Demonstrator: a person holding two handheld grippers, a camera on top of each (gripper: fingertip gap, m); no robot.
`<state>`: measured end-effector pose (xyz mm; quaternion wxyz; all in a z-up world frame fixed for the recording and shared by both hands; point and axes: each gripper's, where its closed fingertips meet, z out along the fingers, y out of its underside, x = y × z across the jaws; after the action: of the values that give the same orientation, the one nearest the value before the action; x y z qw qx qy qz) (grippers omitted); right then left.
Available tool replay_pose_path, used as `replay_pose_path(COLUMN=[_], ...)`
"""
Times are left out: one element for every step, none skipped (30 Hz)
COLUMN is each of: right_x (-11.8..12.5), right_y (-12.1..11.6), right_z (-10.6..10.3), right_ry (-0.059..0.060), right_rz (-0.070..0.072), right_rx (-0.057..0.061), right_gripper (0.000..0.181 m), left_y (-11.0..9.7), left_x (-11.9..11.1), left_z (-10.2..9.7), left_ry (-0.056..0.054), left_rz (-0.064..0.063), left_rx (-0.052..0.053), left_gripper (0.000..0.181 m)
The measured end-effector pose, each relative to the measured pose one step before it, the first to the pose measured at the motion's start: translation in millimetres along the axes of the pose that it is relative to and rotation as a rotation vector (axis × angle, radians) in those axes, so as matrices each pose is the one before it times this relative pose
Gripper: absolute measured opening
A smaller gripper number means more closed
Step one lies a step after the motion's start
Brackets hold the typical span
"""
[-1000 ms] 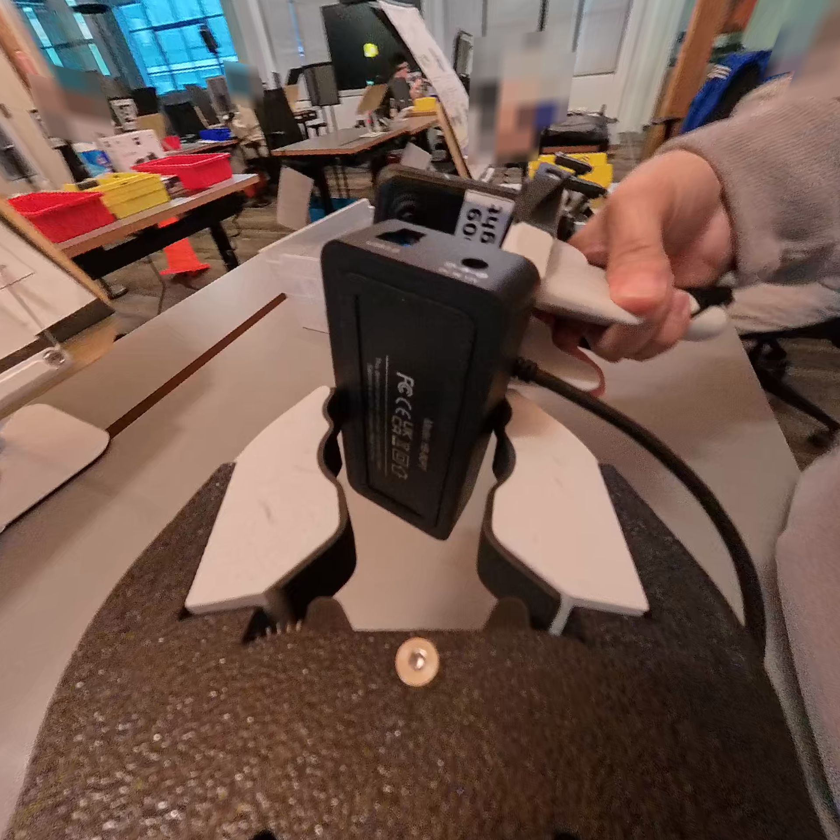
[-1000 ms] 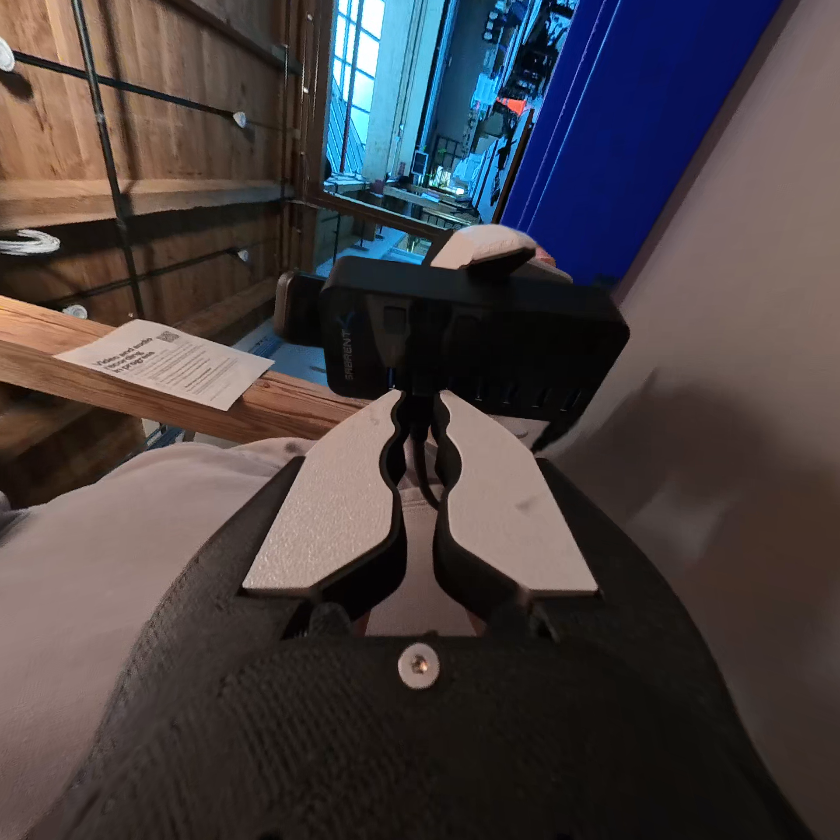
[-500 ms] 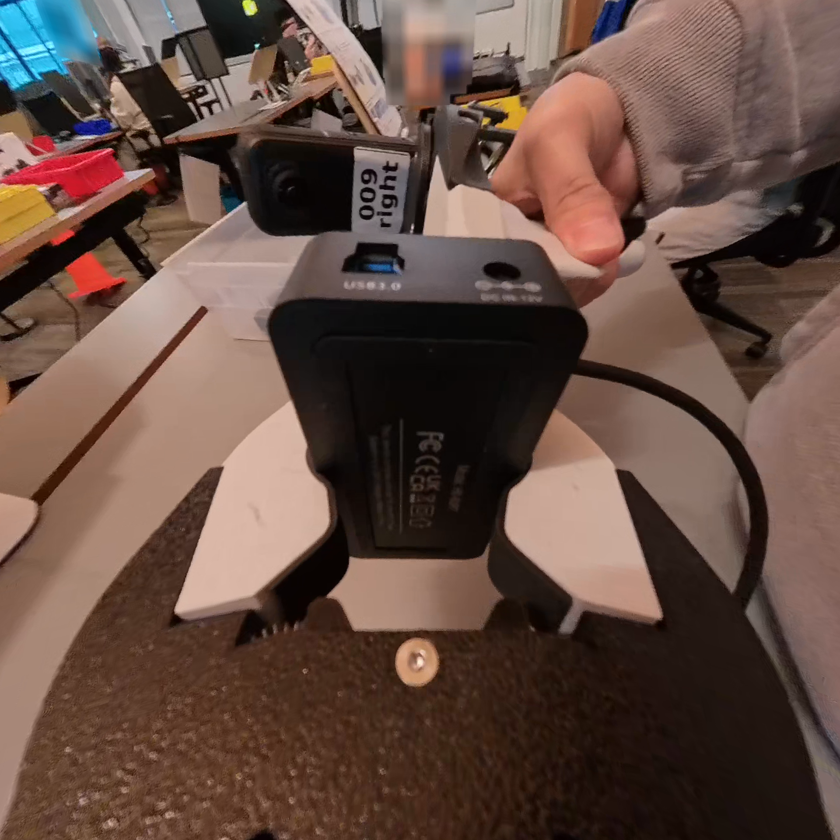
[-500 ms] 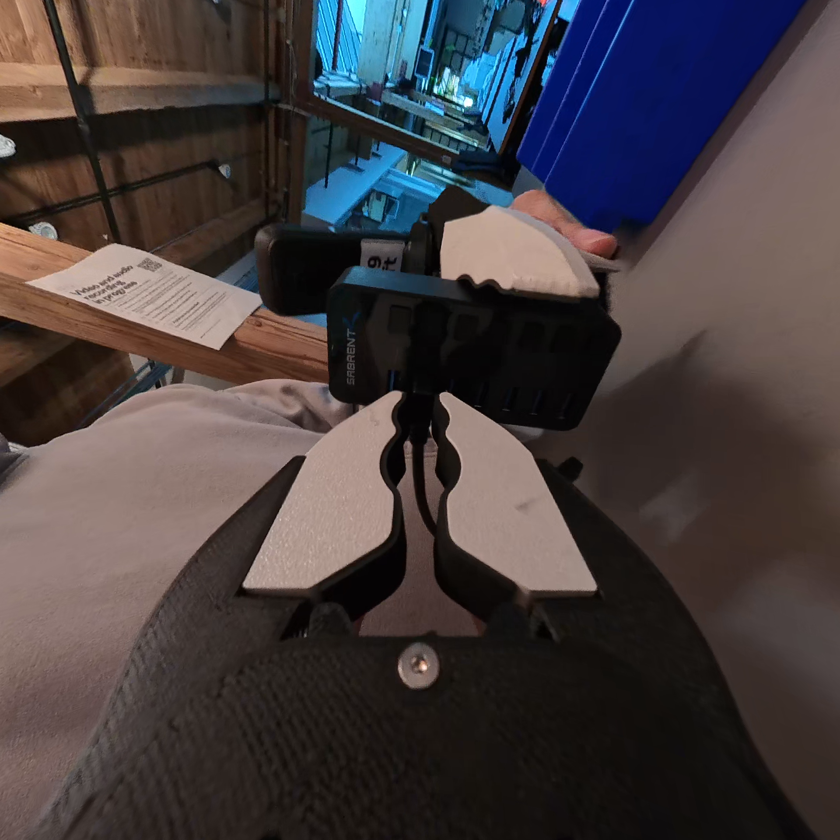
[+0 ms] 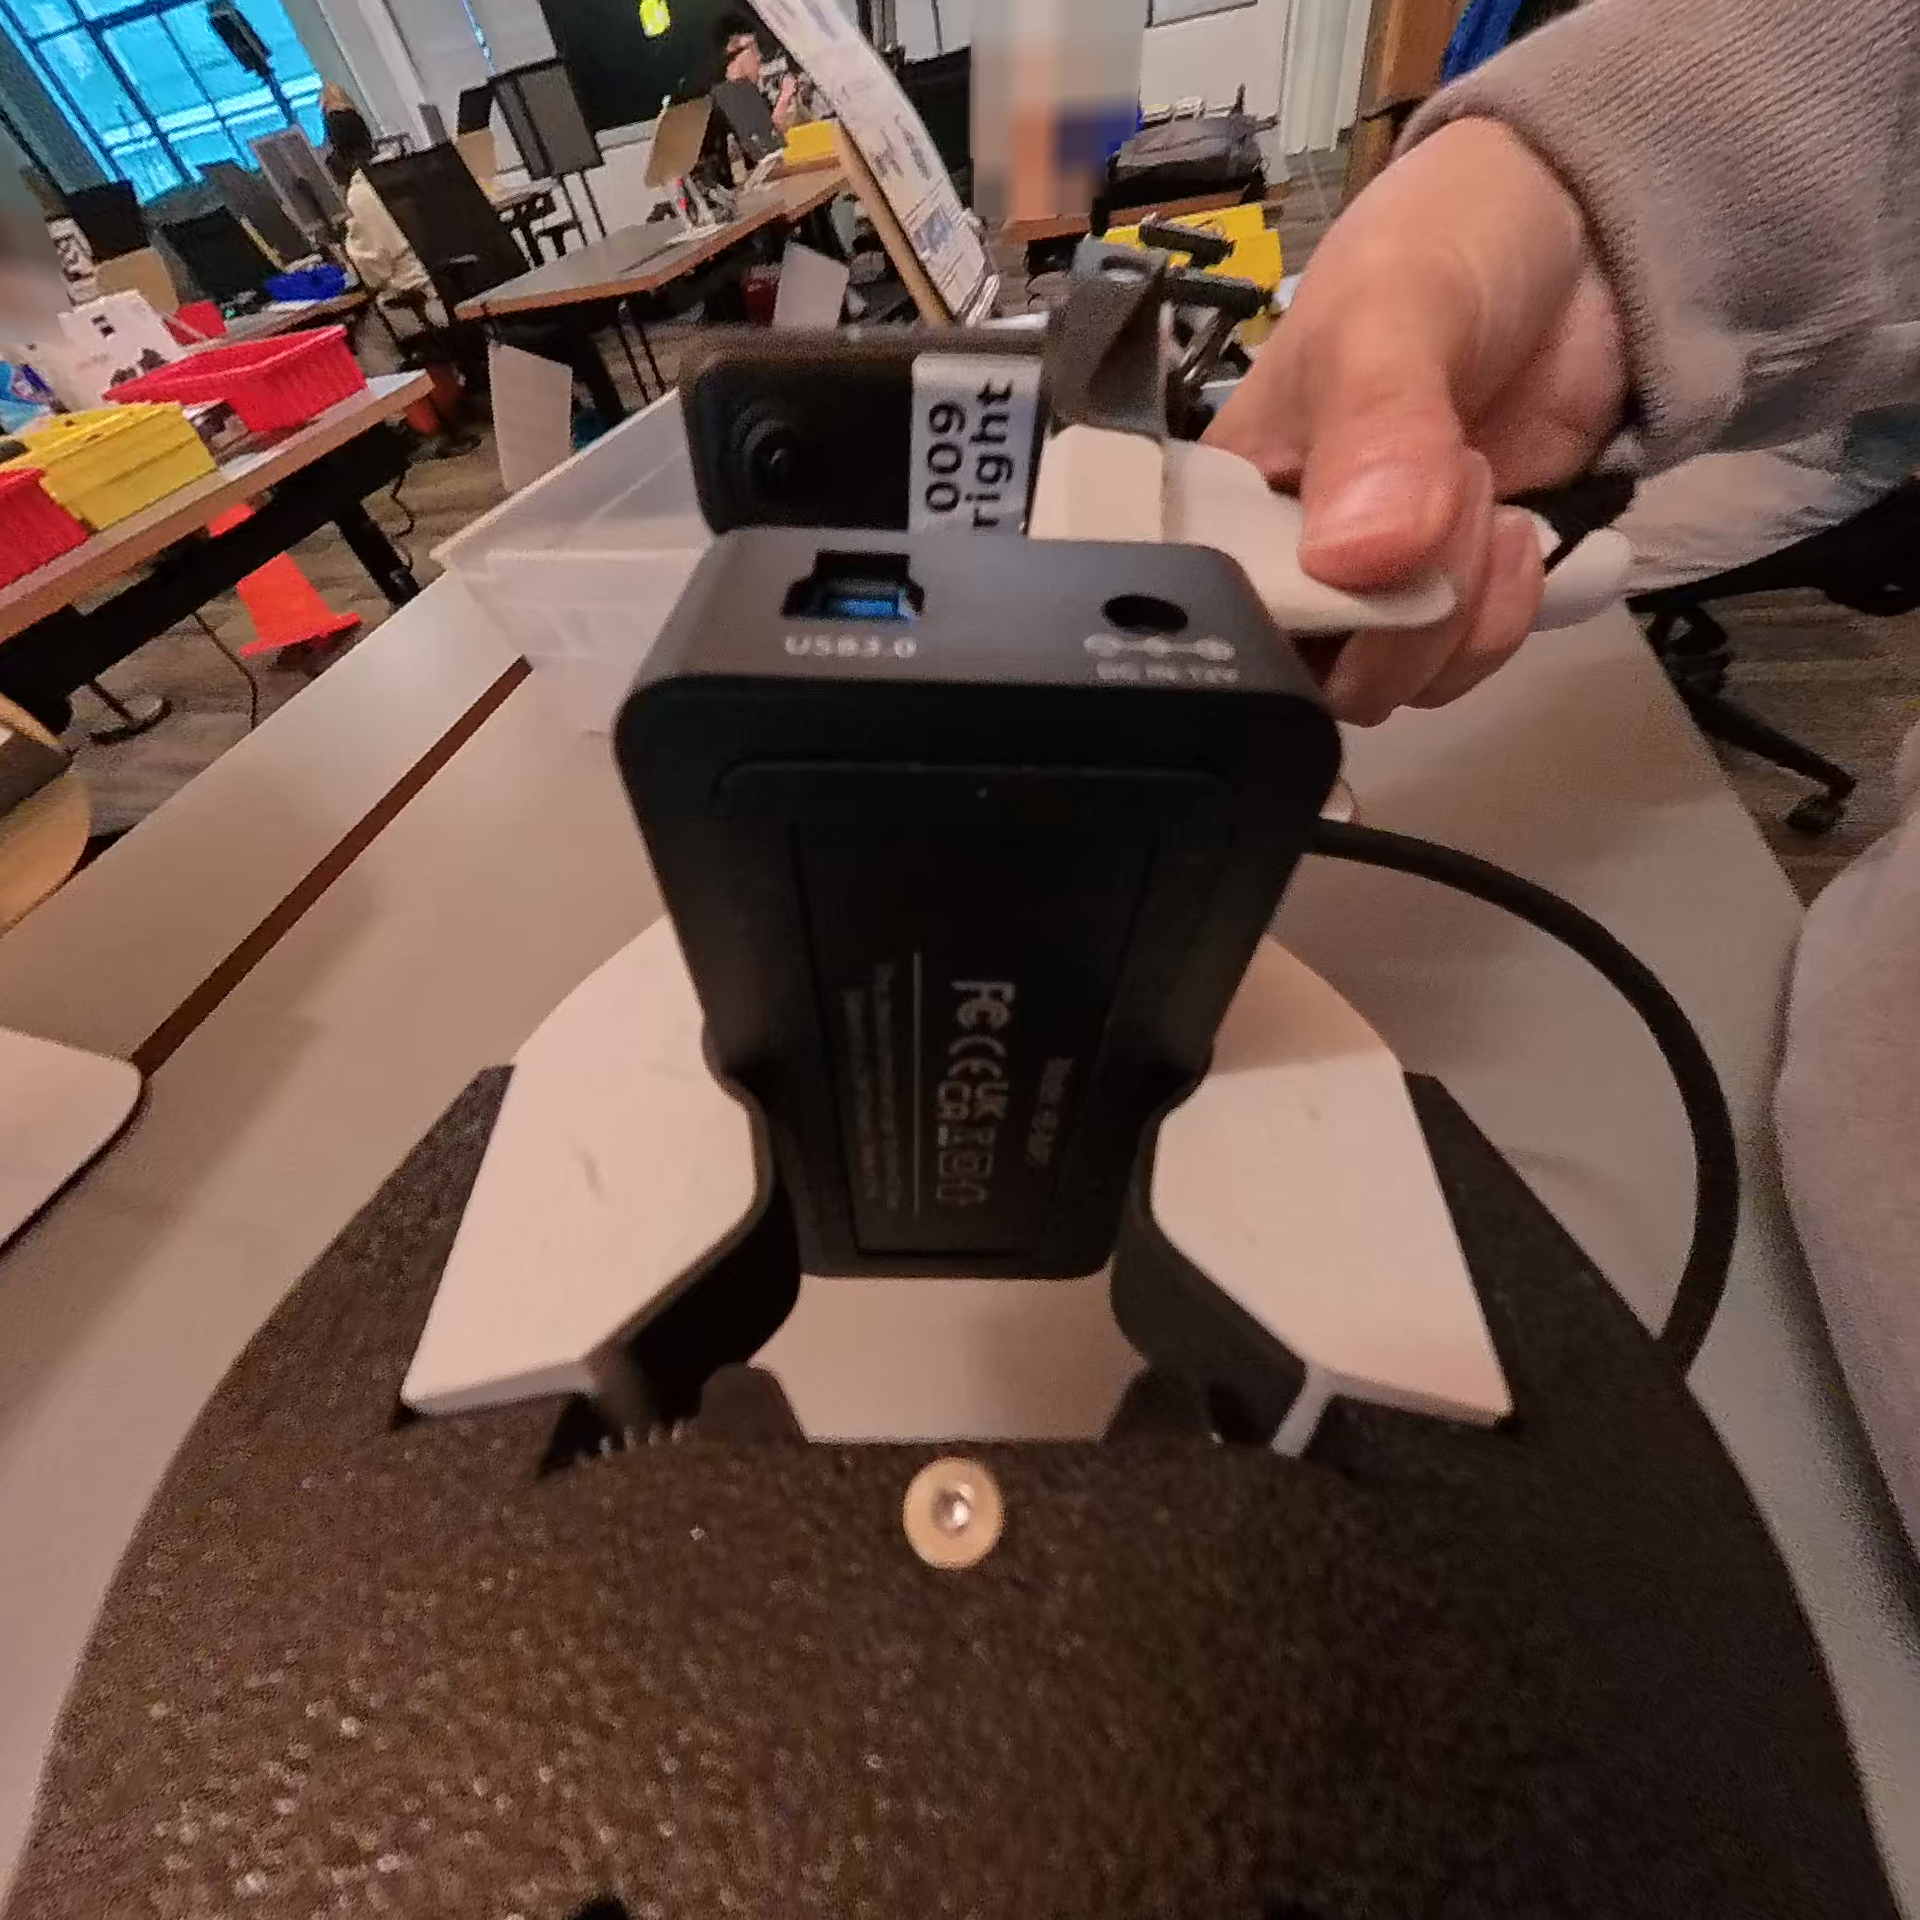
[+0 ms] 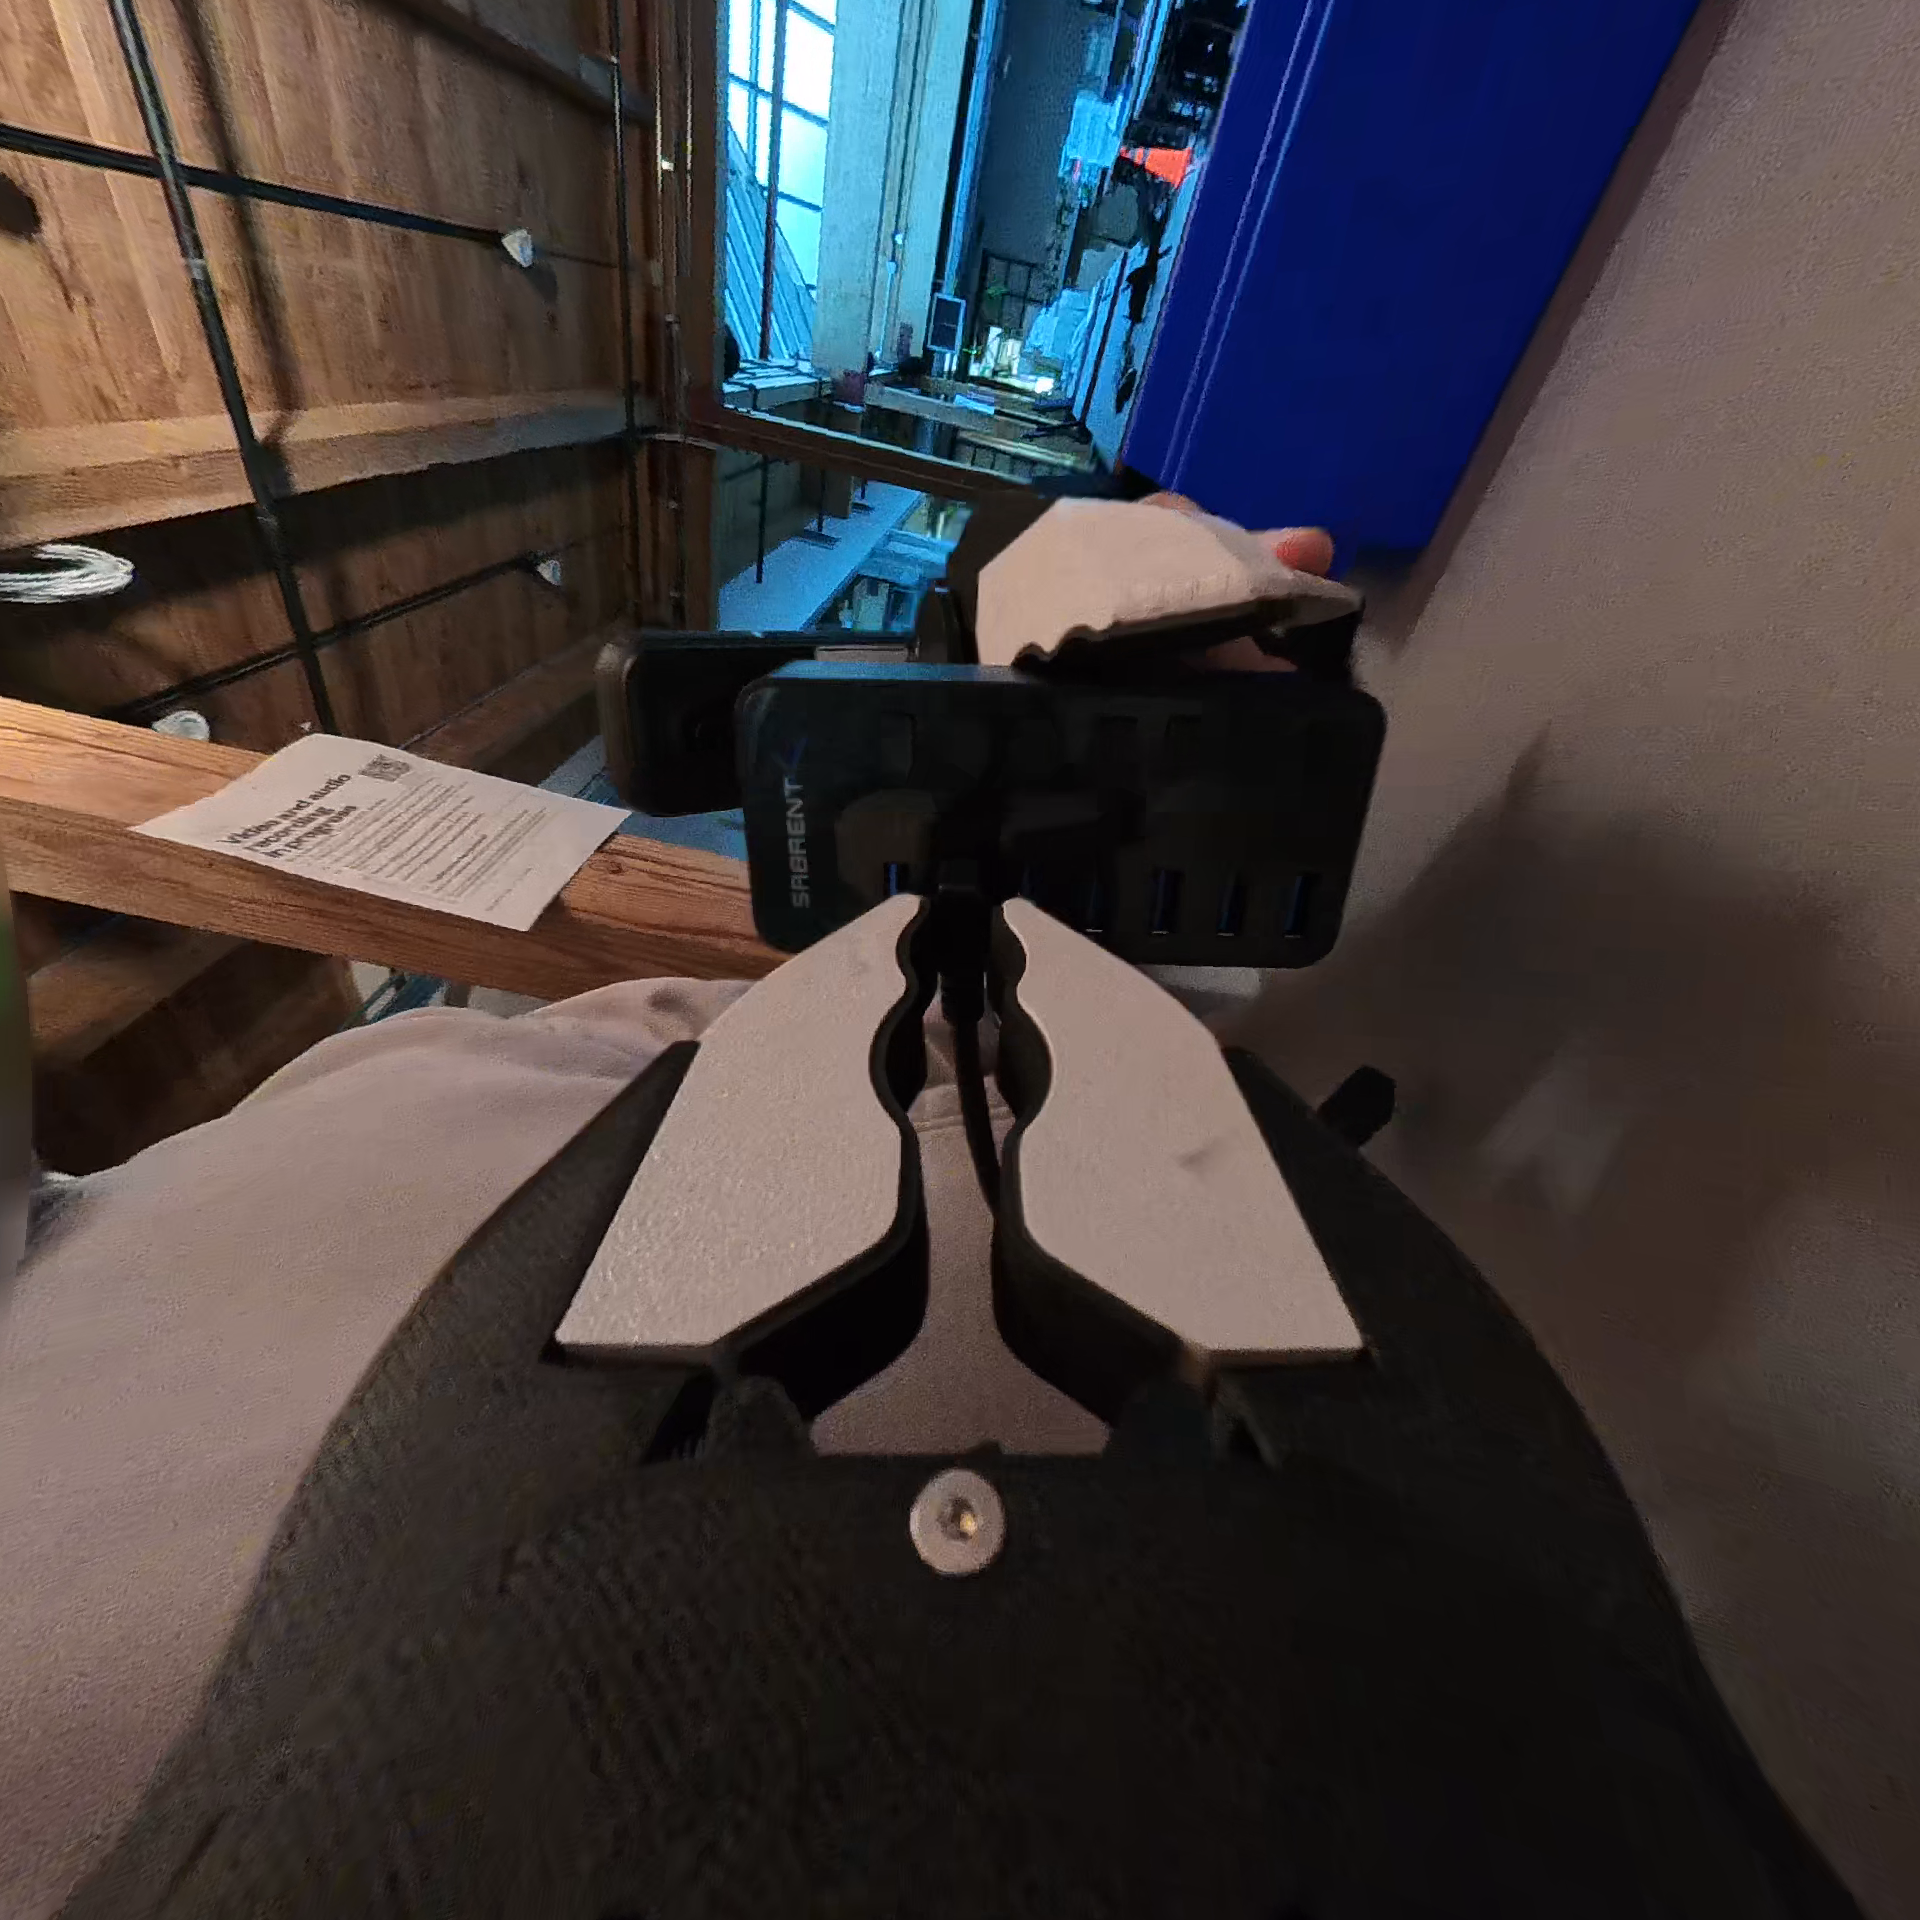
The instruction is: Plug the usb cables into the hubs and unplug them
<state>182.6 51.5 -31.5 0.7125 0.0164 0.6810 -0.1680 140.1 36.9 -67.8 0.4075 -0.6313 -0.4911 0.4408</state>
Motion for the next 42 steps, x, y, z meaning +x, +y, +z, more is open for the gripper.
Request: replay_pose_path(right_x=[3.61,2.49,1.43,2.00,1.49,-0.38,-0.84,-0.24,-1.06,-0.92,0.03,-0.30,-0.12,-1.02,1.72,1.11,-1.00,-0.79,-0.37,-1.82,-3.22,-3.75,-3.32,-0.41,0.49,1.23,1.99,2.19,2.36,1.33,0.86,2.14,3.37,3.28,2.06,-0.51,-0.49,0.11,0.77,-0.12,-0.68,-0.12], right_y=[-1.01,0.82,-0.12,0.71,0.65,1.19,1.69,1.50,2.62,2.26,1.26,1.95,-0.40,0.22,-1.48,-2.74,-2.64,-2.63,-2.54,-2.43,-2.70,-3.19,-0.90,-0.33,-0.30,-0.06,0.33,0.78,1.02,2.32,2.29,1.11,1.16,0.36,-0.53,-0.09,-0.19,0.59,1.61,0.30,0.85,-0.19], right_z=[-0.11,-0.15,-0.54,-0.30,-0.12,-0.31,-0.41,-0.85,-1.12,-1.43,-1.16,-0.72,-0.55,-0.09,0.09,0.52,0.07,-0.05,0.50,0.67,0.81,0.62,0.96,0.56,-0.44,-0.13,-0.64,-1.26,-1.51,-1.63,-1.27,-1.04,-1.03,-0.49,0.17,0.42,0.58,0.89,0.37,-0.03,0.10,0.03], right_ry=[0.0249,0.0154,0.0086,0.0160,0.0115,-0.0029,-0.0047,0.0001,-0.0045,-0.0080,-0.0035,-0.0032,0.0044,0.0003,0.0251,0.0234,-0.0009,0.0005,0.0040,-0.0073,-0.0184,-0.0192,-0.0170,0.0001,-0.0001,-0.0014,0.0008,0.0003,0.0023,-0.0022,-0.0038,0.0090,0.0173,0.0152,0.0058,-0.0074,-0.0028,0.0046,0.0049,-0.0074,-0.0152,-0.0074], right_rz=[-0.0251,-0.0159,-0.0157,-0.0129,-0.0101,0.0010,0.0077,0.0022,-0.0032,0.0042,0.0073,0.0022,-0.0011,-0.0030,-0.0101,-0.0057,-0.0023,-0.0116,-0.0064,0.0026,0.0112,0.0132,0.0111,0.0070,0.0055,0.0122,0.0144,0.0123,0.0096,0.0082,0.0044,-0.0026,-0.0110,-0.0111,-0.0002,-0.0024,-0.0027,-0.0103,-0.0118,0.0039,0.0137,0.0110], right_rx=[0.0084,-0.0084,-0.0003,-0.0036,-0.0053,-0.0084,-0.0107,-0.0118,-0.0181,-0.0148,-0.0033,-0.0140,-0.0016,-0.0099,0.0046,0.0144,0.0133,0.0190,0.0196,0.0204,0.0243,0.0322,0.0179,0.0170,0.0159,0.0139,0.0131,0.0092,0.0098,-0.0011,-0.0056,-0.0017,-0.0110,-0.0064,0.0049,0.0084,0.0120,0.0094,-0.0051,0.0013,-0.0062,-0.0011], right_gripper=[0.009,0.009,0.009,0.010,0.010,0.010,0.010,0.010,0.010,0.010,0.010,0.010,0.010,0.010,0.010,0.010,0.010,0.010,0.010,0.010,0.010,0.009,0.010,0.010,0.009,0.009,0.009,0.009,0.009,0.009,0.009,0.009,0.009,0.009,0.009,0.010,0.010,0.010,0.010,0.010,0.010,0.010], left_y=[3.65,2.53,0.67,1.18,1.05,-0.69,-1.61,-1.47,-2.01,-1.99,-0.52,-0.46,-0.65,-0.84,2.17,3.84,1.78,0.98,1.44,-0.53,-3.43,-4.86,-4.14,-1.07,0.74,1.65,2.59,2.81,2.96,2.15,1.20,2.52,4.07,3.57,1.26,-1.03,-1.45,-0.66,0.51,-0.55,-1.33,-1.26], left_x=[-1.54,-0.33,-0.36,-0.18,-0.44,0.77,1.61,1.90,2.93,2.87,1.97,2.31,0.58,0.23,-1.42,-2.83,-2.65,-2.19,-3.37,-3.55,-3.26,-4.38,-3.27,-1.32,-1.55,-1.55,0.65,1.98,2.54,3.29,2.88,1.74,1.65,0.13,-1.64,-0.64,0.39,0.02,0.35,0.51,1.28,0.62], left_z=[0.49,0.49,0.43,0.10,-0.23,-0.43,-0.49,-0.24,-0.19,0.00,0.45,0.55,0.32,0.11,0.52,0.40,0.24,-0.06,-0.45,-1.32,-2.10,-2.37,-1.27,-0.12,0.39,1.26,1.45,1.40,1.44,1.07,0.77,1.11,1.42,1.41,0.86,0.08,-0.61,-1.05,-1.24,-1.25,-1.48,-1.47], left_ry=[-0.0072,-0.0032,-0.0106,-0.0118,-0.0144,-0.0029,0.0052,0.0041,0.0112,0.0106,0.0071,0.0144,0.0037,0.0028,-0.0064,-0.0178,-0.0219,-0.0182,-0.0260,-0.0283,-0.0271,-0.0326,-0.0254,-0.0129,-0.0191,-0.0248,-0.0092,0.0064,0.0094,0.0156,0.0156,0.0085,0.0161,0.0061,-0.0126,0.0000,0.0125,0.0038,0.0033,0.0056,0.0140,0.0093], left_rz=[-0.0037,-0.0031,-0.0060,0.0001,0.0103,-0.0008,-0.0048,-0.0074,-0.0109,-0.0076,-0.0043,-0.0089,-0.0107,-0.0046,0.0024,0.0075,-0.0022,-0.0077,0.0012,0.0077,0.0012,-0.0109,-0.0181,-0.0156,-0.0129,-0.0160,-0.0196,-0.0271,-0.0237,-0.0098,0.0007,0.0038,0.0019,0.0093,0.0174,-0.0063,-0.0183,0.0013,0.0085,-0.0026,-0.0117,-0.0103], left_rx=[-0.0133,-0.0020,0.0103,0.0053,0.0012,0.0066,0.0138,0.0105,0.0125,0.0098,0.0018,0.0048,0.0066,0.0067,-0.0142,-0.0316,-0.0224,-0.0209,-0.0292,-0.0172,0.0043,0.0154,0.0125,-0.0033,-0.0068,-0.0057,-0.0052,-0.0063,-0.0113,-0.0071,-0.0001,-0.0087,-0.0183,-0.0118,0.0078,0.0264,0.0310,0.0215,0.0079,0.0137,0.0200,0.0160], left_gripper=[0.075,0.075,0.075,0.075,0.074,0.074,0.074,0.074,0.073,0.073,0.073,0.073,0.072,0.072,0.072,0.072,0.071,0.071,0.071,0.071,0.071,0.071,0.073,0.073,0.074,0.076,0.075,0.075,0.075,0.075,0.075,0.075,0.074,0.074,0.073,0.073,0.073,0.073,0.073,0.073,0.073,0.073])
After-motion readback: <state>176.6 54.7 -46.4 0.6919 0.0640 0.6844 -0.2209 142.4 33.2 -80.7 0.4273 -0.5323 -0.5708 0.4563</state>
